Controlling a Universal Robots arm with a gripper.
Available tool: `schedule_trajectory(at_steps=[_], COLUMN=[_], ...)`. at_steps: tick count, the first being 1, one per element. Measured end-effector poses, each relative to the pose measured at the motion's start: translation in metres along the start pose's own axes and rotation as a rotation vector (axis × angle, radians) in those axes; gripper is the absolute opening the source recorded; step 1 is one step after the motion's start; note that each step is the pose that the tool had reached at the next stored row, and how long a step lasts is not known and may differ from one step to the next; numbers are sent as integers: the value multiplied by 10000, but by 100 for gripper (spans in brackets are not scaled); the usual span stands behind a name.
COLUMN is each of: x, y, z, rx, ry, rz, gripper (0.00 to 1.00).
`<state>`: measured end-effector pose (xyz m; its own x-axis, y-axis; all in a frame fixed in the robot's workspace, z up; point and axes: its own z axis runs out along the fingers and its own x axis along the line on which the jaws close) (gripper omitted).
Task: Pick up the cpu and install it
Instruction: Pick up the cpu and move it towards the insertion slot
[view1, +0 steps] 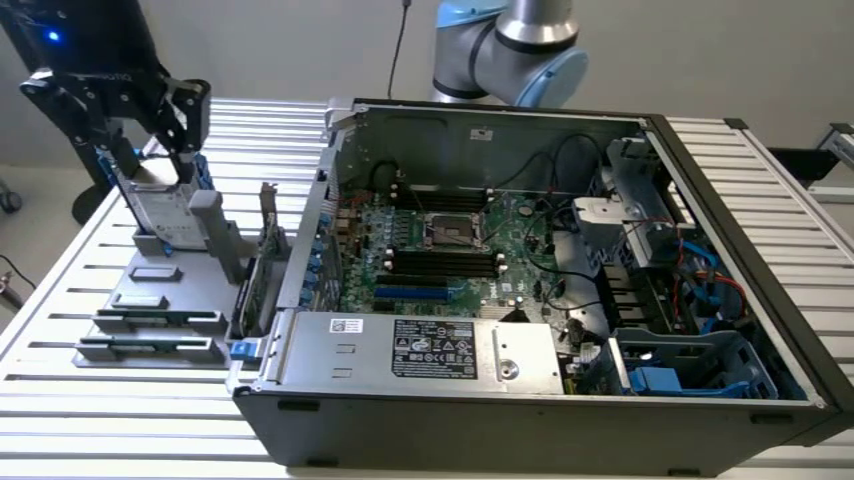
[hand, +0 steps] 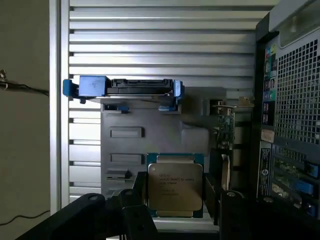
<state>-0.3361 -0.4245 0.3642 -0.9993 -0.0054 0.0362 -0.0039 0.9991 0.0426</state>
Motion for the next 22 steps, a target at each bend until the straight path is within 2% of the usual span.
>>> schedule_trajectory(at_steps=[9, 12, 15, 22], x=[-366, -502, -633, -944], y=[0, 1, 3, 3], z=[-55, -103, -144, -199], rx=[-156, -265, -345, -407], ry=[15, 21, 30, 50], rz=[-89, -101, -116, -142], gripper=[55, 55, 55, 55])
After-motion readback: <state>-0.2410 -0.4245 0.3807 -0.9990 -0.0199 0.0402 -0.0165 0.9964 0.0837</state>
